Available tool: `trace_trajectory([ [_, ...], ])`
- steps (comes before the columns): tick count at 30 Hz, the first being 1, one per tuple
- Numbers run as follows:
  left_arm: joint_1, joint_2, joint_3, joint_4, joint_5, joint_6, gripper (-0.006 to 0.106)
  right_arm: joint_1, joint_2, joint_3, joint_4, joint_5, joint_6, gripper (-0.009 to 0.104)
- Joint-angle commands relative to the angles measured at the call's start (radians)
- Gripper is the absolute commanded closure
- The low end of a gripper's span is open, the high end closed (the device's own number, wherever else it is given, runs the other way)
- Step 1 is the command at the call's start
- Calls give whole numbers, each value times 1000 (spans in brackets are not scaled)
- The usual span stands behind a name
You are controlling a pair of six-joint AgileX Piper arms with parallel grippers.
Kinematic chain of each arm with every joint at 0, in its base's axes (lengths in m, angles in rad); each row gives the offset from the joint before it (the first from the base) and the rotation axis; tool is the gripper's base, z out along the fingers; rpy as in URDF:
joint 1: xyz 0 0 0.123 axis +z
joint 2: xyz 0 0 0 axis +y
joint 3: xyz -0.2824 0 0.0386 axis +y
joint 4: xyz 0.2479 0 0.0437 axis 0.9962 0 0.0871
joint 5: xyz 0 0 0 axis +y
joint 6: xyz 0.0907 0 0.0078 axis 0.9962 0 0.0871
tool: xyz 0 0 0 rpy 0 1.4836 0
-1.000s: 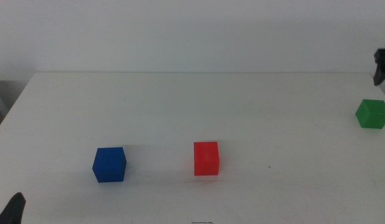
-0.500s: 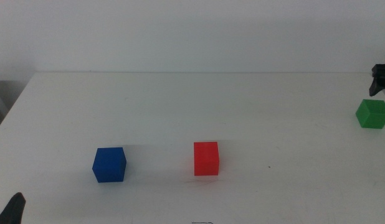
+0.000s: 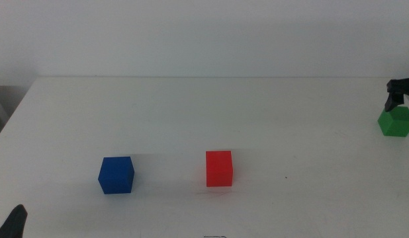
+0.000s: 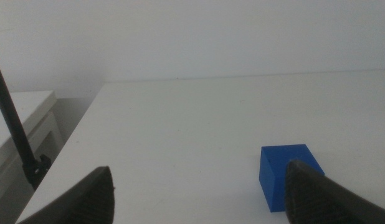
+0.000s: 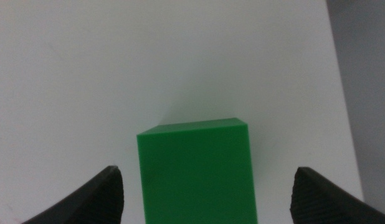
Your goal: Stack red cubes first, then green, then blue cubes in a specific spot.
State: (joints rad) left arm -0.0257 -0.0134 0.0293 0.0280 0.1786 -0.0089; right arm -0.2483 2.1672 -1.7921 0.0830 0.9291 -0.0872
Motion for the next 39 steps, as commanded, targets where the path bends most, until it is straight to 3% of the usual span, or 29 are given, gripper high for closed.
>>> trace_trajectory([
  [1,-1,-20,-3,0,-84,-8,7,-5,-46,-35,9,-31,-16,13],
  [7,-1,-20,-3,0,-84,-8,7,-5,-21,-35,13,-36,-24,14],
  [11,-1,-20,-3,0,-84,-8,7,-4,-8,-35,13,-37,-39,26],
  [15,-1,-20,-3,0,-84,-8,7,-3,-8,-35,13,-37,-39,56],
  [17,-1,-20,-3,0,-84,-8,7,-3,-15,-35,13,-27,-39,77],
  [18,-1,-20,-3,0,-84,-8,7,-1,-27,-35,12,-8,-39,97],
  [24,-1,-20,-3,0,-84,-8,7,43,-154,23,-66,13,79,96],
  [30,-1,-20,-3,0,-84,-8,7,159,-422,364,-208,-88,327,96],
  [34,-1,-20,-3,0,-84,-8,7,285,-582,470,-222,-45,434,96],
  [39,-1,-20,-3,0,-84,-8,7,502,-625,426,-229,71,561,96],
])
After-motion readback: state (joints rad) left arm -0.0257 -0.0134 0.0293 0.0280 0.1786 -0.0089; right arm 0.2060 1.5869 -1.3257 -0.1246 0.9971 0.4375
